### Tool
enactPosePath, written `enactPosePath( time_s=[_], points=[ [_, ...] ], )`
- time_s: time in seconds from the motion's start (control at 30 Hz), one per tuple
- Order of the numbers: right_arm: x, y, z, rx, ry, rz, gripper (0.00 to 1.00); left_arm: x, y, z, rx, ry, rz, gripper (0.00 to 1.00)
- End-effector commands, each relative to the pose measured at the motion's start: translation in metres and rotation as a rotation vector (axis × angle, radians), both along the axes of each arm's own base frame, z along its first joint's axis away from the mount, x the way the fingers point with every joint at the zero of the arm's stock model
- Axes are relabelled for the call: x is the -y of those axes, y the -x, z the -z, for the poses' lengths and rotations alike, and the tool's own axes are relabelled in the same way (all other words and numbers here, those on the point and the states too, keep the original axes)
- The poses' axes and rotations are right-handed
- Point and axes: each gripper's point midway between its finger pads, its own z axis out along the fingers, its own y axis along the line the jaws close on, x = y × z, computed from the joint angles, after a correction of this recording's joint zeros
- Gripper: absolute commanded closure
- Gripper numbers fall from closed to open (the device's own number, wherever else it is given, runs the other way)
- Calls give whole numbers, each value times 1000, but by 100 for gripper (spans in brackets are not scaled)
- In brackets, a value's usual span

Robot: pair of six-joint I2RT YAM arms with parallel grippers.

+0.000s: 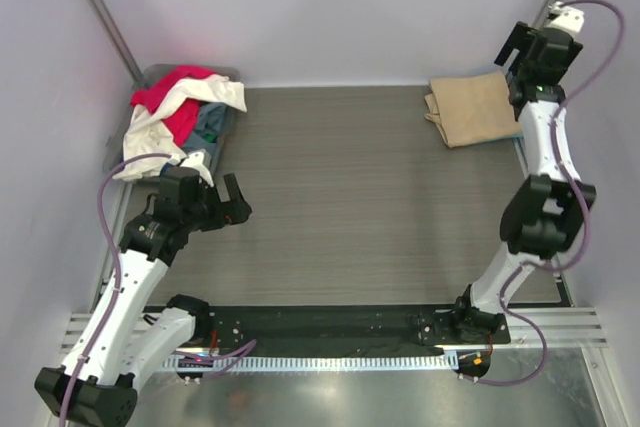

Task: Fold and stack the t-shirts
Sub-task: Reset both grippers

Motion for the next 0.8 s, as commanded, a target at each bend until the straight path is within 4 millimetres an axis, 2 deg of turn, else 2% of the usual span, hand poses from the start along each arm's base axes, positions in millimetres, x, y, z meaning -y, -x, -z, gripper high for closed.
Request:
enactPosePath(
  time_s=[0.0, 0.03, 0.07, 0.1, 0.13, 0.17, 0.2, 0.23, 0.27, 0.33, 0.37, 0.43, 0.5, 0.57, 0.77],
  points=[
    [-64, 45, -25, 191, -353, -141, 1, -4, -7, -8, 49, -2, -14, 0],
    [-85, 50, -21, 219, -455, -212, 0, -6, -7, -8, 49, -7, -22, 0],
    [-122, 62, 13, 152, -557, -355, 0, -7, -7, -10, 55, -7, -26, 0],
    [-141, 77, 4, 172, -603, -420, 0, -8, -7, -12, 63, -7, -28, 0],
    [-165, 84, 11, 157, -648, -485, 0, -9, -6, -12, 65, -9, -34, 0],
    [-187, 100, 39, 93, -749, -509, 0, -9, -6, -13, 71, -8, -34, 0],
    [-202, 109, 47, 64, -777, -541, 0, -10, -5, -14, 75, -5, -39, 0],
    [-218, 122, 46, 53, -783, -584, 0, -9, -5, -16, 85, -1, -38, 0],
    [-243, 136, 67, -15, -796, -621, 0, -9, -5, -17, 88, 1, -39, 0],
    [-268, 159, 81, -91, -788, -636, 0, -14, -5, -17, 96, -15, -62, 0],
    [-300, 178, 97, -177, -790, -688, 0, -15, -5, -19, 102, -14, -64, 0],
    [-317, 200, 112, -250, -783, -695, 0, -16, -5, -19, 104, -15, -72, 0],
    [-339, 229, 117, -268, -767, -753, 0, -17, -5, -20, 109, -15, -77, 0],
    [-344, 253, 120, -263, -787, -766, 0, -18, -4, -20, 111, -17, -83, 0],
    [-339, 288, 120, -229, -789, -775, 0, -23, -3, -23, 127, -22, -107, 0]
  ],
)
